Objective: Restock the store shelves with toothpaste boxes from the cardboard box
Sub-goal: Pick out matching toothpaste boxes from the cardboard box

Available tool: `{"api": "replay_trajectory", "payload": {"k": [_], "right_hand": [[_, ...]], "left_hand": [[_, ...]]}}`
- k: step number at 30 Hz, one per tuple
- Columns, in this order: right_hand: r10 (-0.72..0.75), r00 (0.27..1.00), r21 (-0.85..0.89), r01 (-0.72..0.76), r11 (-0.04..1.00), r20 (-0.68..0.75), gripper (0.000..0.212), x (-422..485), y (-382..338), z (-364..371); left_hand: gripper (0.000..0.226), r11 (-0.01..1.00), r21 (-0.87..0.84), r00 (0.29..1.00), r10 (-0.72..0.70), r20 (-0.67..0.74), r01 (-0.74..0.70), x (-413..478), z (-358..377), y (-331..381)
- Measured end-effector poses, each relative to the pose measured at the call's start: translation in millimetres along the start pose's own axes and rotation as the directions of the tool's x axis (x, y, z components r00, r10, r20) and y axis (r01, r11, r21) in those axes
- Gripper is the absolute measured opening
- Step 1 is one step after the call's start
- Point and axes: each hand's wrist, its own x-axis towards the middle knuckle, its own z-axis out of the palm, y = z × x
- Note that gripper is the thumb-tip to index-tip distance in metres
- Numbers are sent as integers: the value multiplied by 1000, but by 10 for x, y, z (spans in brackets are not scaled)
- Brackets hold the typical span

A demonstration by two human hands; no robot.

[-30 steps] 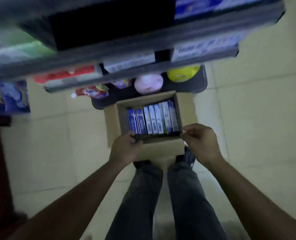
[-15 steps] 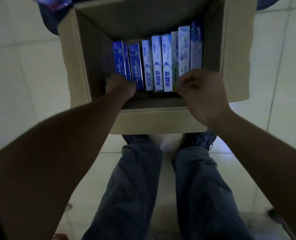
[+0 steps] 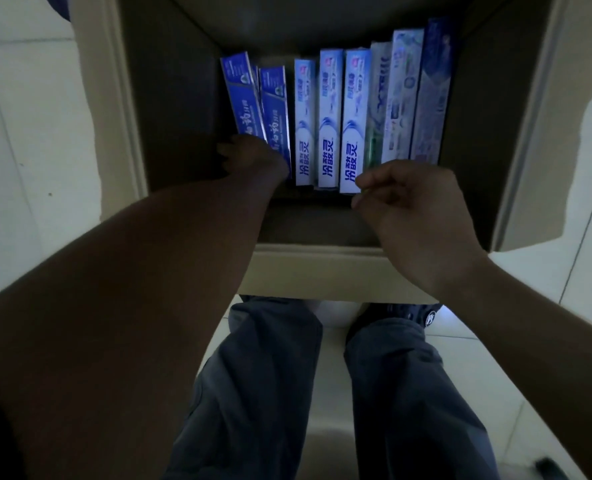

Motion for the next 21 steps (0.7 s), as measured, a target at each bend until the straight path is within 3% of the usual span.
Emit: {"api": "replay_trajectory", "payload": {"k": [5, 7, 9, 12, 15, 18, 21], "right_hand": [[82, 996, 21, -82, 996, -15, 12, 80, -128, -126], [127, 990, 96, -121, 988, -56, 14, 148, -249, -207], [151, 987, 192, -140, 971, -45, 26, 194, -391, -230], [179, 984, 318, -170, 933, 3, 64, 228, -568, -208], [160, 986, 230, -146, 962, -42, 76, 244, -588, -198], [151, 983, 172, -132, 976, -104, 44, 236, -547, -271], [149, 982, 255, -116, 960, -115, 17, 184, -484, -356]], "left_hand": [[57, 972, -193, 978, 163, 127, -137, -241, -351, -181], [49, 942, -151, 933, 322, 159, -299, -404, -637, -309], [41, 867, -97, 843, 498, 202, -488, -584, -918, -496], [41, 701, -113, 666, 707, 238, -704, -849, -1186, -721], [51, 579, -120, 550, 810, 205, -807, -999, -1242, -789], [60, 496, -61, 485, 863, 141, -866, -993, -1214, -742], [65, 512, -99, 486, 849, 207, -853, -850, -1126, -634]]}}
